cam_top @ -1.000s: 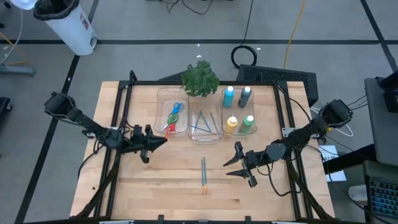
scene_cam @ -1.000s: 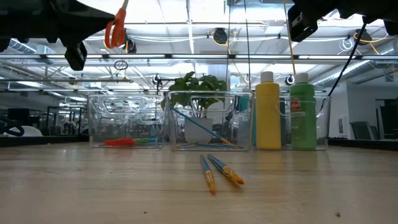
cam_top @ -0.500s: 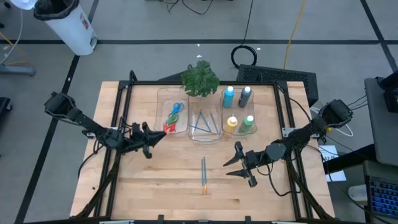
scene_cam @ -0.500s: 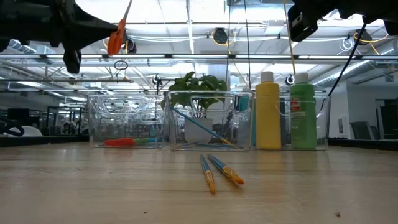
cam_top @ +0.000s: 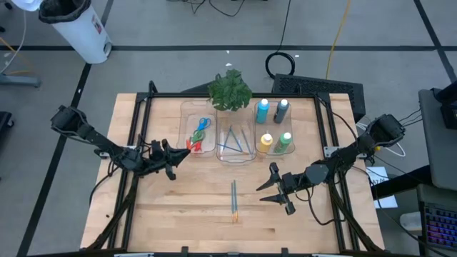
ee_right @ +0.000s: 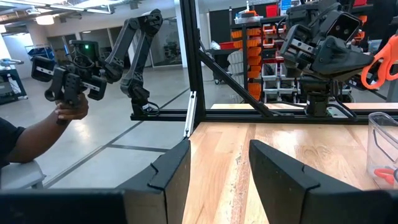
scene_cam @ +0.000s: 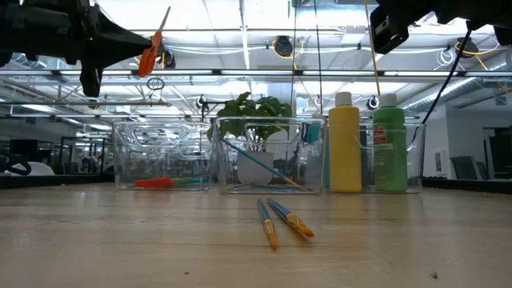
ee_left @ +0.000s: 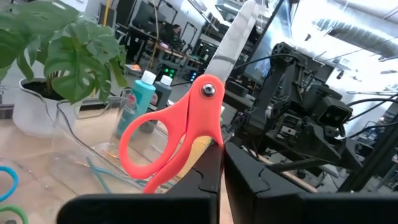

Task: Pick & Place Paint Supplies
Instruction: Put the orange scissors into the left transparent bin

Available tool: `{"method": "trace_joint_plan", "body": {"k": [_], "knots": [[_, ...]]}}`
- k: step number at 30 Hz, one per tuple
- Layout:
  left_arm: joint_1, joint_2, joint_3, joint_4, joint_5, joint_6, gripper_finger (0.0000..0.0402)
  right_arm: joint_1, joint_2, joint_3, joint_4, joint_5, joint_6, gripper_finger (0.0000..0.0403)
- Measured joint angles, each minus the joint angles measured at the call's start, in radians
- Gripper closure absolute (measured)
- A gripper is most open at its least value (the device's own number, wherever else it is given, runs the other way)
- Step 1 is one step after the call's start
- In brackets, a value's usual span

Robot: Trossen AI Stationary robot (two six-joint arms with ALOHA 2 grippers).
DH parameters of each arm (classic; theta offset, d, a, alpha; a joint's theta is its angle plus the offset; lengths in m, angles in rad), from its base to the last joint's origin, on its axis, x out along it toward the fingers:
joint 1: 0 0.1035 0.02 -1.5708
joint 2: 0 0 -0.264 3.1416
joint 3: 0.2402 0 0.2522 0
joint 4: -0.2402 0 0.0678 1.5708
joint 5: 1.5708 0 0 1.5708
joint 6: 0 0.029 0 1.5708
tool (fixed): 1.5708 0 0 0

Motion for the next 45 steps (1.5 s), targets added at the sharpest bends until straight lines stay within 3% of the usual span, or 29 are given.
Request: {"method": "trace_joint_plan", "body": {"k": [20, 26, 32, 40, 45], "knots": [[0.000, 0.000, 0.000, -0.001, -0.002, 0.007, 0.0394, 0.000, 0.000, 0.000, 0.000, 0.000, 0.000, 0.0246], [0.000, 0.000, 0.000, -0.029, -0.116, -0.032, 0.0391, 0.000, 0.000, 0.000, 0.000, 0.000, 0.000, 0.0246], [0.005, 0.000, 0.000, -0.114, -0.291, -0.139, 0.0395, 0.000, 0.000, 0.000, 0.000, 0.002, 0.000, 0.0246], [0.050, 0.000, 0.038, -0.252, -0.282, -0.206, 0.0396, 0.000, 0.000, 0.000, 0.000, 0.003, 0.000, 0.0246], [0.103, 0.000, 0.144, -0.474, -0.278, -0.215, 0.0397, -0.011, 0.000, 0.000, 0.000, 0.003, 0.000, 0.0246]]}}
